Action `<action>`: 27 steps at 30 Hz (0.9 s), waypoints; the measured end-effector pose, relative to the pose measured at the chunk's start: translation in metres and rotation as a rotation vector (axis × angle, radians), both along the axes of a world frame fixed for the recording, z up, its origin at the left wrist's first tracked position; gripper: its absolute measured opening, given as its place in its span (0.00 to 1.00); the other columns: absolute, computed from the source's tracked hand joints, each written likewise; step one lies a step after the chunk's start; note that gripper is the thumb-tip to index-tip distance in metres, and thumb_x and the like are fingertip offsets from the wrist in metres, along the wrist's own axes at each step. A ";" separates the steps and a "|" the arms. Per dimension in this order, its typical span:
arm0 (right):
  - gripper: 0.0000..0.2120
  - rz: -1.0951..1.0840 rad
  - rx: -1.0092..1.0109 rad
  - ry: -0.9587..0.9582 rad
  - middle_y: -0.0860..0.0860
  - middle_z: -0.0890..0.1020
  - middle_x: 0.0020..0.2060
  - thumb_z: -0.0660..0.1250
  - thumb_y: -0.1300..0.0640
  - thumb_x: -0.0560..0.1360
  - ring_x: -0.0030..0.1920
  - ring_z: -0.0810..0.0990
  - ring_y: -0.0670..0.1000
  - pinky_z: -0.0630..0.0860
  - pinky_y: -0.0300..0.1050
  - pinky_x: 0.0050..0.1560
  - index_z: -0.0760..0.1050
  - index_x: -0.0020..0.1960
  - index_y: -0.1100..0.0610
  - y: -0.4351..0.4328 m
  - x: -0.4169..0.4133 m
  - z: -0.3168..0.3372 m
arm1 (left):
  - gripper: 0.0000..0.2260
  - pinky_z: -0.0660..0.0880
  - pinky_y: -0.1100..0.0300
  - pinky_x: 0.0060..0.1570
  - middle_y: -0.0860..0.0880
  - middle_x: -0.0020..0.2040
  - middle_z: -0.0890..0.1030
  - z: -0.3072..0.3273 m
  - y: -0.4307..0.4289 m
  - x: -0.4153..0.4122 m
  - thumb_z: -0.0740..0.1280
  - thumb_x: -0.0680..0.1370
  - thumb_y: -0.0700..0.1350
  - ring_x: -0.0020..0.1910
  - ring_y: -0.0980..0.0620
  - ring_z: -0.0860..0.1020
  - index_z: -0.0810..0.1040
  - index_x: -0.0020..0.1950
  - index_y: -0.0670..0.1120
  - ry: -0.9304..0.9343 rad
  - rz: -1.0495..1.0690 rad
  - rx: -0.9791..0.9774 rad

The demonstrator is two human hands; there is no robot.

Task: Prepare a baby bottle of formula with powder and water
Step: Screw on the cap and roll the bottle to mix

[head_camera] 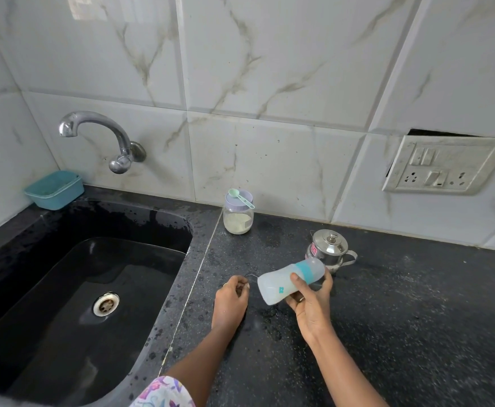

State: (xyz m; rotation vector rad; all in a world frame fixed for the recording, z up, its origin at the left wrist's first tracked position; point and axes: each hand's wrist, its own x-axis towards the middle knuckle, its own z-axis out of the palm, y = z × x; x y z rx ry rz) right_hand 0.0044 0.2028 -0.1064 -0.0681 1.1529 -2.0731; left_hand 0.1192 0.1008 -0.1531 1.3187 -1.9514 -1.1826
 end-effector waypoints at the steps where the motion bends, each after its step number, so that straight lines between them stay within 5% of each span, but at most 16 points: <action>1: 0.32 -0.026 -0.014 -0.021 0.53 0.76 0.55 0.67 0.70 0.72 0.54 0.78 0.55 0.81 0.54 0.43 0.62 0.67 0.43 0.000 -0.001 -0.001 | 0.06 0.70 0.65 0.42 0.52 0.42 0.80 0.000 0.000 0.000 0.63 0.78 0.45 0.43 0.55 0.77 0.77 0.53 0.46 -0.001 -0.002 0.000; 27: 0.35 -0.005 -0.004 0.002 0.55 0.76 0.56 0.67 0.71 0.71 0.55 0.78 0.56 0.80 0.55 0.44 0.61 0.69 0.44 0.000 -0.002 0.004 | 0.05 0.74 0.63 0.43 0.52 0.42 0.80 -0.002 0.000 0.000 0.63 0.78 0.44 0.42 0.54 0.78 0.77 0.51 0.46 0.002 -0.005 -0.013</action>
